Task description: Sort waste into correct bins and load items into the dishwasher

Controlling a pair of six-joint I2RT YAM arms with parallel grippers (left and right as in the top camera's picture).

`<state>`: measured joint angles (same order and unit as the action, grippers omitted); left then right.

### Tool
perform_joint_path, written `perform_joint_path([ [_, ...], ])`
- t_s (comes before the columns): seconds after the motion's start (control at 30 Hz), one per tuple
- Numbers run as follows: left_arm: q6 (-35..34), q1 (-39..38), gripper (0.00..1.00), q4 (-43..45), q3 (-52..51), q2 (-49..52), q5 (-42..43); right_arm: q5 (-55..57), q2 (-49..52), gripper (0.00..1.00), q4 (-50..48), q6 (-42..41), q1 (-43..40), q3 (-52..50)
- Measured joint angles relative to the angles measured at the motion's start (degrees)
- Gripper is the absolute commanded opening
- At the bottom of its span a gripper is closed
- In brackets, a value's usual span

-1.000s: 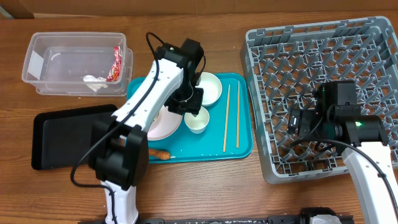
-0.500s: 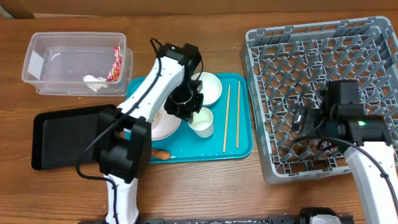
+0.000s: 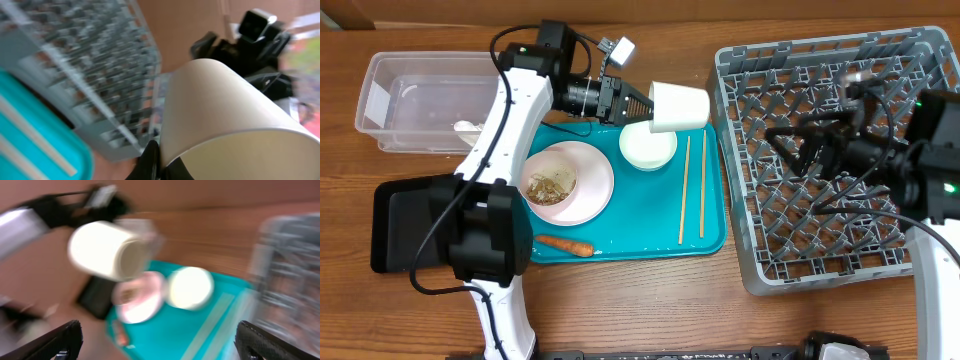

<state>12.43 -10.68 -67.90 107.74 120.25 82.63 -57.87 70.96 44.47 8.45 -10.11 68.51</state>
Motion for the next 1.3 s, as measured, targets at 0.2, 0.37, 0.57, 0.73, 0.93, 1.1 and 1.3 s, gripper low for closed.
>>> perform_joint_path([
  [0.2,-0.02,-3.43,0.04,0.68,0.0,0.0,4.55,-9.33,3.85,1.0,-1.55,2.36,5.14,0.0],
  [0.37,-0.02,-6.21,0.04,0.68,0.0,0.0,5.55,-11.47,5.42,1.0,-3.8,2.86,7.23,0.0],
  [0.57,-0.02,-9.09,0.04,0.7,0.0,0.0,5.77,-12.68,5.73,1.0,-7.63,3.19,8.31,0.0],
  [0.73,-0.02,-10.75,0.04,0.76,0.0,0.0,5.92,-14.38,5.73,0.93,-7.98,3.32,8.33,0.0],
  [0.93,-0.04,-11.1,0.04,1.81,0.0,0.0,6.14,-15.43,5.73,0.88,-6.69,3.39,8.33,0.0],
  [1.1,-0.22,-11.1,0.04,2.6,0.0,-0.02,6.25,-15.43,5.73,0.81,-5.25,3.45,8.33,0.0],
  [1.3,-1.33,-11.1,0.04,3.89,0.0,-0.02,6.84,-14.73,5.75,0.69,-4.59,3.58,8.26,0.0],
])
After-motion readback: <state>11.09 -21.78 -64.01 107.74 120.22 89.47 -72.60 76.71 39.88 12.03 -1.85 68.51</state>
